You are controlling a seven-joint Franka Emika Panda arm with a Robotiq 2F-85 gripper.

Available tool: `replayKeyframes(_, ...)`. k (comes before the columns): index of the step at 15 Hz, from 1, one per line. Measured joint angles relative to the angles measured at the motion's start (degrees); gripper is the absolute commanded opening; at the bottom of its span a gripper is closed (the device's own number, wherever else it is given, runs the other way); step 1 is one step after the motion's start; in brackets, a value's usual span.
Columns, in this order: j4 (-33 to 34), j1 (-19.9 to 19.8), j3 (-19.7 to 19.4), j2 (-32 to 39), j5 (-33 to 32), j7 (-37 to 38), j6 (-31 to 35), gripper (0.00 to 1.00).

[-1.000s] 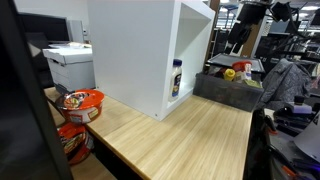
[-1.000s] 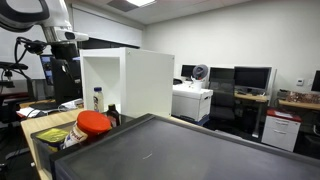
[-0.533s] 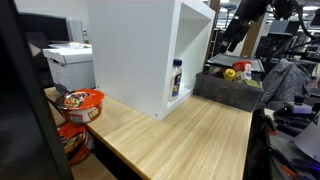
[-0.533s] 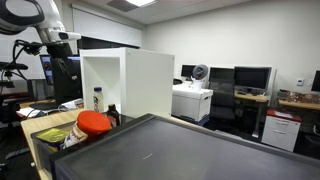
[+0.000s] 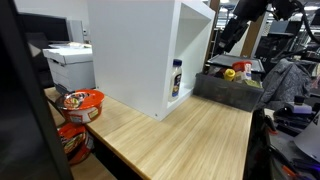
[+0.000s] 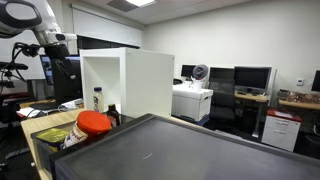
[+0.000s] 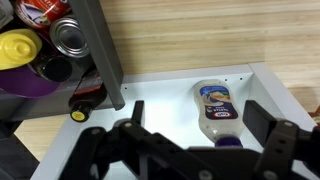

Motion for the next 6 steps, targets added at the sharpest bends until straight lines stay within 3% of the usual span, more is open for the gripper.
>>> replayKeyframes(6,0.0,0.2,-0.9,0.7,-0.1,-1.3,-0.6,1.00)
